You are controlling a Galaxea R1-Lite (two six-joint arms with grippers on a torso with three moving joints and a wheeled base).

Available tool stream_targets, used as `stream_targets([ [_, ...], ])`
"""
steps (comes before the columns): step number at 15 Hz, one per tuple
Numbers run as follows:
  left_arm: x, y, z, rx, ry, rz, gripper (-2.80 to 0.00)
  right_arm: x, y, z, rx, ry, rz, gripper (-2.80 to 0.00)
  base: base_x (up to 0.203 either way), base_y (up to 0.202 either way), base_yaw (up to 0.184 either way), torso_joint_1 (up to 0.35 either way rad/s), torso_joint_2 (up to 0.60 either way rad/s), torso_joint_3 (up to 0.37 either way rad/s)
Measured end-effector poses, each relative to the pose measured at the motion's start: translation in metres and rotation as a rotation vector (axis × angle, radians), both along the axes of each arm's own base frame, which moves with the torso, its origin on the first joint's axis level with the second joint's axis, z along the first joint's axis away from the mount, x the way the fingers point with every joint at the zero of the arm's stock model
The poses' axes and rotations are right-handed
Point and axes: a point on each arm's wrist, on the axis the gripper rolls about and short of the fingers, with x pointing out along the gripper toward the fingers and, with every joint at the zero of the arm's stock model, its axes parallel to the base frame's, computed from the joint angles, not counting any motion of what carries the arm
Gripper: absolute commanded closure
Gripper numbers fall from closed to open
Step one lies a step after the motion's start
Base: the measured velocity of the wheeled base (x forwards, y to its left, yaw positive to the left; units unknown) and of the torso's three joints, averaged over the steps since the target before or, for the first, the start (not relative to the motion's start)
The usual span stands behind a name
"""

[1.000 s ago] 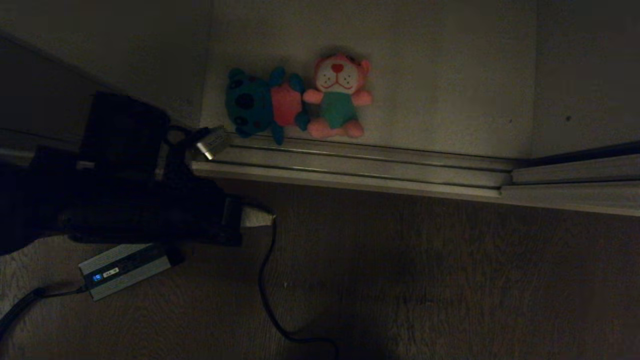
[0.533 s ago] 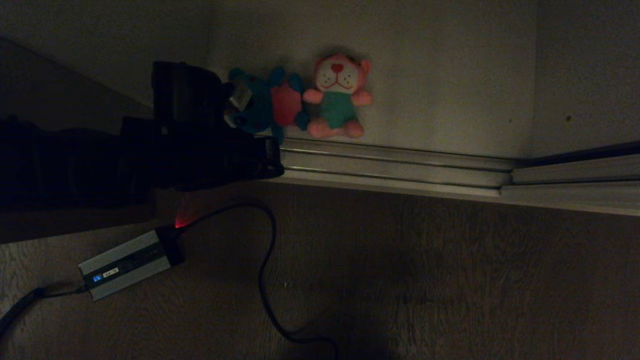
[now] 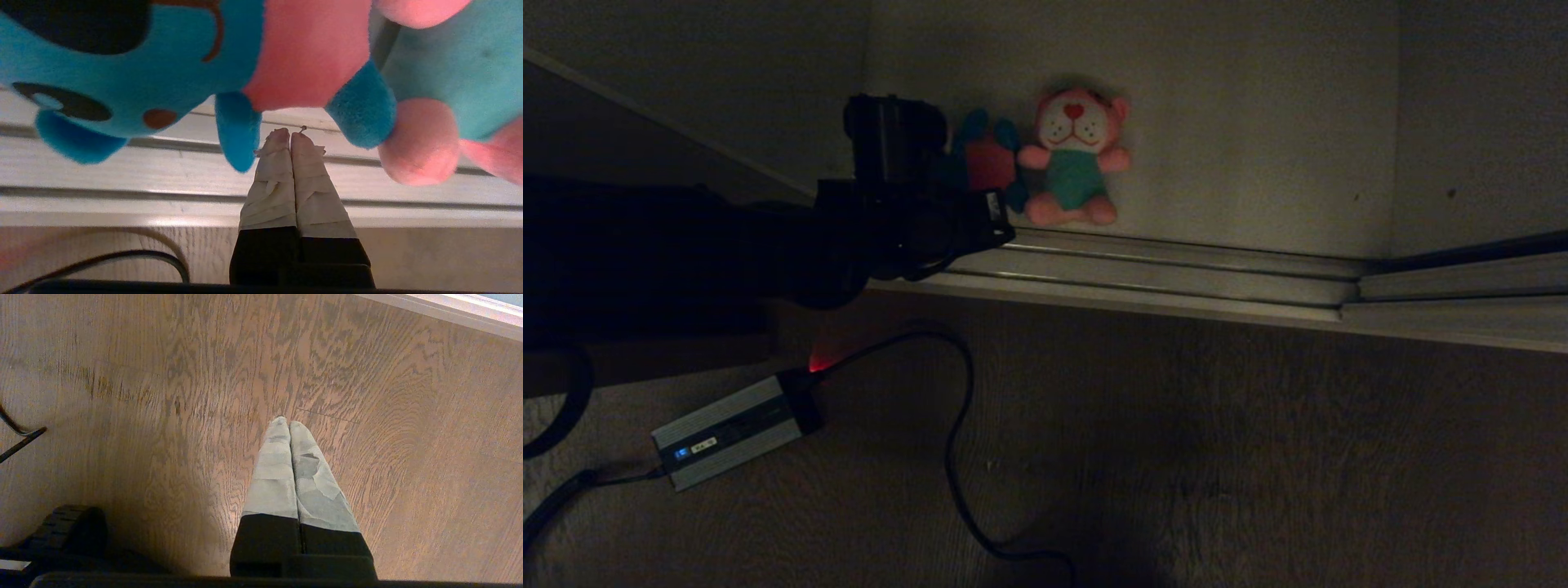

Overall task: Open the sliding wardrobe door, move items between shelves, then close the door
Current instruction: Place the blue doll on the higher shelf

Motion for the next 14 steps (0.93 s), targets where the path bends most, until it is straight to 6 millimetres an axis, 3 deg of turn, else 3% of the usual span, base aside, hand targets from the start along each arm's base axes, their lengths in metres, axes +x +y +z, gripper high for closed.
stream_targets([
  [8,-0.001,-0.005,-0.001,0.048,-0.009,0.017,-2.80,0.000,0.000,0.000,0.000,0.000,0.000,0.00,0.000,0.000,0.000,0.000,0.00,0.000],
  [14,0.003,0.007,-0.001,0.114,-0.018,0.072,-2.80,0.000,0.000,0.000,0.000,0.000,0.000,0.00,0.000,0.000,0.000,0.000,0.00,0.000],
])
